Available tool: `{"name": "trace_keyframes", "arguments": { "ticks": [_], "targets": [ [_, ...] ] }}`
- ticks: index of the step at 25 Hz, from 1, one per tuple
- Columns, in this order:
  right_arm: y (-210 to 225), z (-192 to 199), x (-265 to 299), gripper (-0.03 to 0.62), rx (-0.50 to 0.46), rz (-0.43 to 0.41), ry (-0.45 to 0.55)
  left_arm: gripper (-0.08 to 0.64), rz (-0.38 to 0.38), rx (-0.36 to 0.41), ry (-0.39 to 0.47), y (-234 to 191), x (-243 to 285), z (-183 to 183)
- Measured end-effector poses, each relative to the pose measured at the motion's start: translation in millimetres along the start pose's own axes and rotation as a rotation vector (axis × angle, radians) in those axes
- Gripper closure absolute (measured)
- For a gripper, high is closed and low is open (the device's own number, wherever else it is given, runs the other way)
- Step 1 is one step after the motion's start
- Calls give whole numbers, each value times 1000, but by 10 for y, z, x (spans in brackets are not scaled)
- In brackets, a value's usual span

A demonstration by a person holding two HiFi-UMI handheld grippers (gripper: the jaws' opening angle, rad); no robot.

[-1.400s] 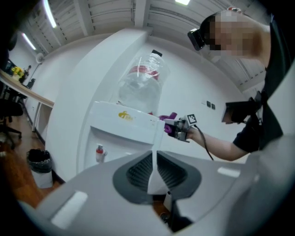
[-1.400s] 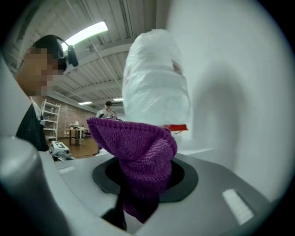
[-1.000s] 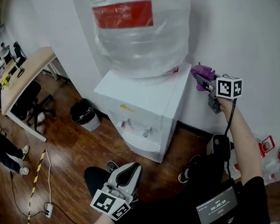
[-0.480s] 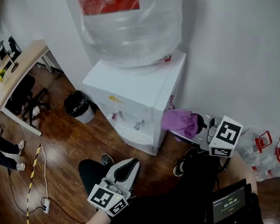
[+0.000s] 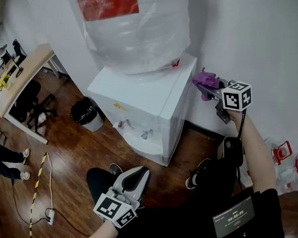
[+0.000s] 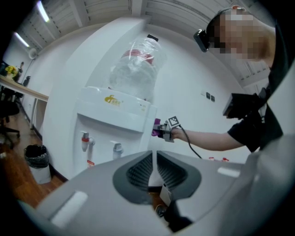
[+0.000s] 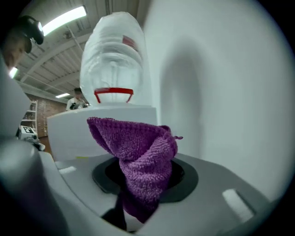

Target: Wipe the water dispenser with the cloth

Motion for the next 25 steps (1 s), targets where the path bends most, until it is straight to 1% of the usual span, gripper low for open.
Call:
{"name": "trace_keyframes", "arguments": {
  "ticks": [1,2,3,6,10,12,13,14,16,18,21,25],
  "targets": [
    [58,60,59,437,-6,17,-13,512,-4,2,0,-5,19,-2],
    [53,118,83,437,-15,16,-17,512,-8,3,-1,-12,35,2],
    [-13,166,69,437,-24,-3,-12,512,-13,3,0,-20,47,9],
    [-459,256,-174,437,-38,-112,37,512,-30,-3,5,-49,40,37],
    [-1268,381,-663,437,-24,-279,90,512,-50,-24,17,-59,-3,89],
    [-1619,464,-813,437,-75,-344,97,512,-58,-36,25,-57,-13,113],
    [-1721,495,-845,437,-103,-358,101,512,-62,-41,29,-56,-16,121],
    [-1754,511,-843,437,-120,-358,104,512,-66,-44,34,-55,-17,123],
    [-1620,502,-743,437,-131,-326,102,512,-75,-47,41,-63,-11,120],
    [-1311,469,-562,437,-147,-267,93,512,-86,-46,45,-72,-7,116],
    [-744,444,-232,437,-162,-149,60,512,-99,-48,35,-59,-33,128],
    [-53,468,162,437,-119,-14,7,512,-107,-53,16,-38,-13,131]
  ]
}}
Point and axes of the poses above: the fingertips, and each gripper's own axes: x forward along the fingers, y to its right, z out of its underside, the point moved 7 cm from there along -x, backward along the fingers, and after that the axes turned 13 degrees about z, right-handed, at the moved point
